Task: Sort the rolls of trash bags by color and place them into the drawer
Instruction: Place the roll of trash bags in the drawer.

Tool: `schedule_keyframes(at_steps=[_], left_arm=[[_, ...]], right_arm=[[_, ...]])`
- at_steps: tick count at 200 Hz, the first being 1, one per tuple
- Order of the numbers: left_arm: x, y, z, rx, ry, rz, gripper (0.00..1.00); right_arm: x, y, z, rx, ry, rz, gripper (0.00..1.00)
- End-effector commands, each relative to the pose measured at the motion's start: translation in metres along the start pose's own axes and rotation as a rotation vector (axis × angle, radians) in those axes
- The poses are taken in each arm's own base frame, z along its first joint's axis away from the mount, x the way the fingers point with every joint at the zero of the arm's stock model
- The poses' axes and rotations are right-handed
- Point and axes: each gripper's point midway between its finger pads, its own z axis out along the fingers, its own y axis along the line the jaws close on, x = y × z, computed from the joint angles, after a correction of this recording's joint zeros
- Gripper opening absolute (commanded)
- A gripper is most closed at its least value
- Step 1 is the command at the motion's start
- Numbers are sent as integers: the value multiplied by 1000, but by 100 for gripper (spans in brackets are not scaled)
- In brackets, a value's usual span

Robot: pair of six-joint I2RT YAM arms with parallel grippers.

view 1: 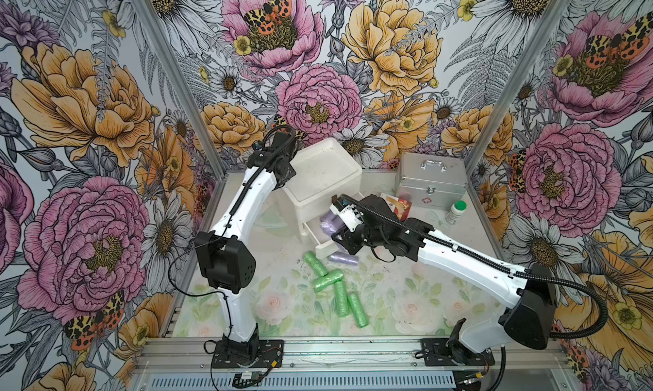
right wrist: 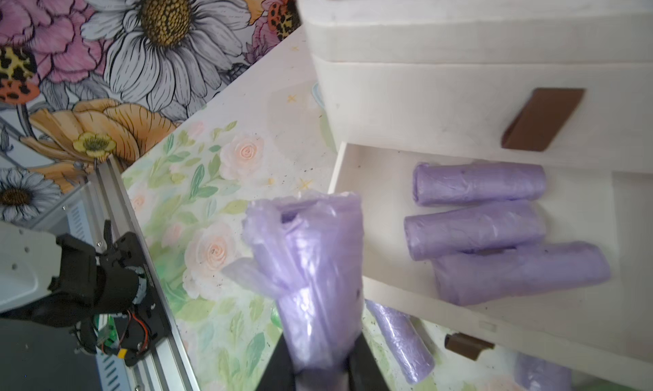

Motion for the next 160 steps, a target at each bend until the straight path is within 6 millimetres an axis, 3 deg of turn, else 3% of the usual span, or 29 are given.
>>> schedule_keyframes(at_steps=[1, 31, 67, 160], left_arm=[[103, -27, 33, 75, 423, -47, 0], [102, -26, 31, 76, 418, -48, 0], [102, -26, 32, 76, 419, -49, 0], [104, -24, 34, 67, 424, -44, 0]], right_arm=[[-41, -23, -22, 43, -137, 213, 24], [-48, -66, -26, 123, -182, 450, 27], [-44, -106, -24, 209, -221, 712, 29], [-28, -126, 24, 199, -209, 1048, 36]])
